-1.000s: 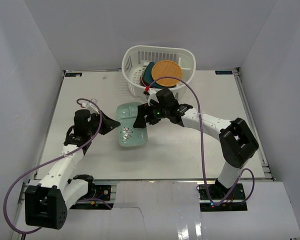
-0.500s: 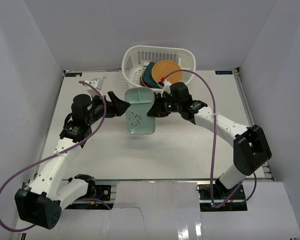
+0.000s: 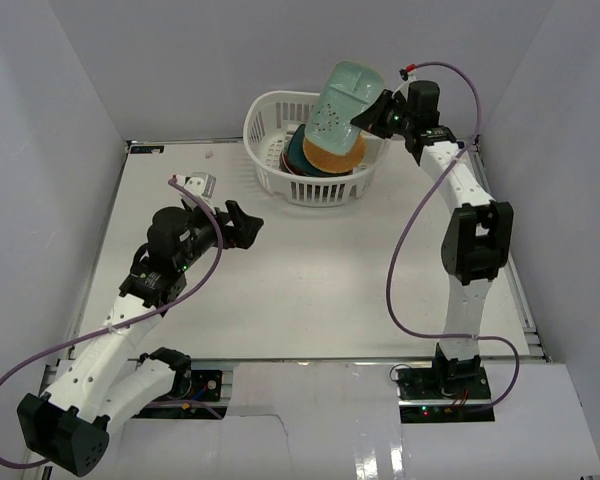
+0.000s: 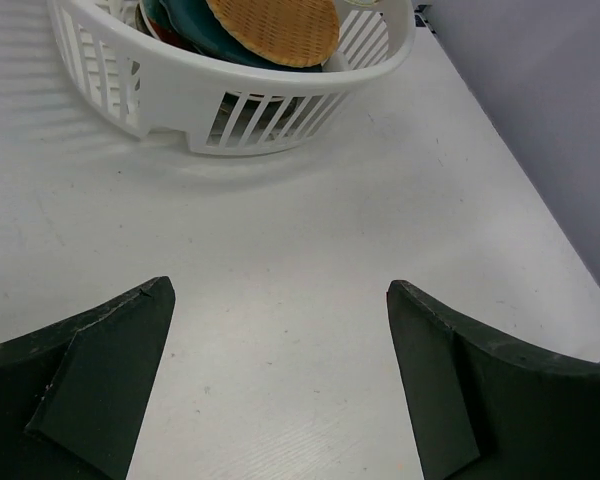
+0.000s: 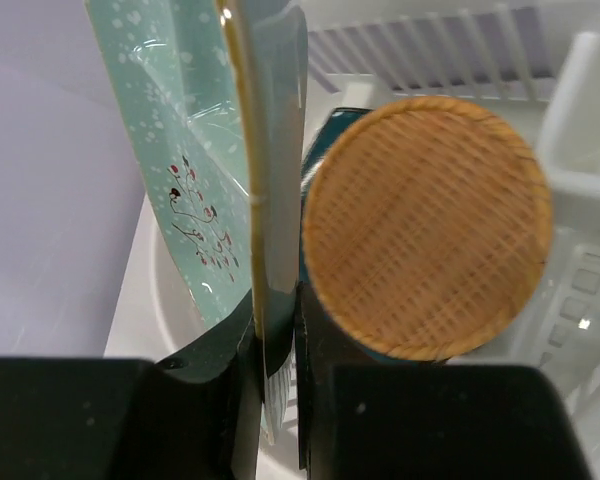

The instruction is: Place the plates into the plastic bin on the countertop

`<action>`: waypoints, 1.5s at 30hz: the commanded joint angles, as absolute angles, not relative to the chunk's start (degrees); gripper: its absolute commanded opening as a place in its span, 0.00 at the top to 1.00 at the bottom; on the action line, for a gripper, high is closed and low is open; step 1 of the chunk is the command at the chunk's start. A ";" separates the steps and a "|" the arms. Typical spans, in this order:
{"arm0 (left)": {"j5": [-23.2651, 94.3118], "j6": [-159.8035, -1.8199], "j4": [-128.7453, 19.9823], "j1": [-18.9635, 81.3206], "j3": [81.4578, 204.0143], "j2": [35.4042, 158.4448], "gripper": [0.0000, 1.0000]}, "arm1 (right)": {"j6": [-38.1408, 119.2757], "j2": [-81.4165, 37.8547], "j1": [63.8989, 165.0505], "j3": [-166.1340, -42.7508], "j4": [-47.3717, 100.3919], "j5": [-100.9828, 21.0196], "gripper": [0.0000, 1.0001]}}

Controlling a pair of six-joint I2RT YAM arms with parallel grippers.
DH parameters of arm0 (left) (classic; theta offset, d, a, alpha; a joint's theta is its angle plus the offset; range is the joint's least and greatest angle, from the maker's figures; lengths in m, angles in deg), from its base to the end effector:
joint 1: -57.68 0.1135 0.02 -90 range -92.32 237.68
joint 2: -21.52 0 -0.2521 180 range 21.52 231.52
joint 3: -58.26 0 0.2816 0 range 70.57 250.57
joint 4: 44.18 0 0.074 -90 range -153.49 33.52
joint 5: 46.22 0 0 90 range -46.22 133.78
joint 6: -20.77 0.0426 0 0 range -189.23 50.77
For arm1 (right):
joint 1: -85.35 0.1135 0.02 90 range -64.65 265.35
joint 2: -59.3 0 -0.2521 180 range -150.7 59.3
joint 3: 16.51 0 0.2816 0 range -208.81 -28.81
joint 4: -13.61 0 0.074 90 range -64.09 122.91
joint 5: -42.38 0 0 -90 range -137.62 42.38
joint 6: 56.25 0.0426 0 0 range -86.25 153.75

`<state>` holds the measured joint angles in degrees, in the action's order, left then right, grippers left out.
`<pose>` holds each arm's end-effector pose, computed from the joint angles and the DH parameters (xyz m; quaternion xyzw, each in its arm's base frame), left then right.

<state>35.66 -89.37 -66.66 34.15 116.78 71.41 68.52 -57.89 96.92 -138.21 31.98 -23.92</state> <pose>0.2257 -0.1048 0.3208 0.0669 0.7836 -0.2805 0.5503 0.5115 0.1222 0.3328 0.0309 0.7802 0.3861 0.4912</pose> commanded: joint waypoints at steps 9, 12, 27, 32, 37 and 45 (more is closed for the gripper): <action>37.72 -87.60 -66.33 32.72 116.53 71.17 0.02 | 74.62 -70.25 96.33 -155.55 34.09 -20.46 0.92; 37.46 -87.78 -66.24 32.63 116.53 71.61 0.02 | 74.18 -70.34 97.12 -154.32 34.00 -20.55 0.92; 37.90 -87.78 -65.98 32.72 116.27 72.32 0.02 | 63.73 -65.17 101.08 -148.71 40.68 -33.02 0.27; 38.60 -87.69 -66.06 32.72 116.18 71.97 0.02 | 61.09 -58.84 101.87 -141.41 37.88 -38.39 0.14; 40.35 -87.34 -66.15 32.63 116.18 71.44 0.02 | 59.16 -53.47 101.96 -137.97 35.58 -38.84 0.08; 42.91 -87.16 -65.98 32.80 115.83 71.26 0.02 | 54.95 -40.23 102.05 -124.93 34.62 -33.21 0.10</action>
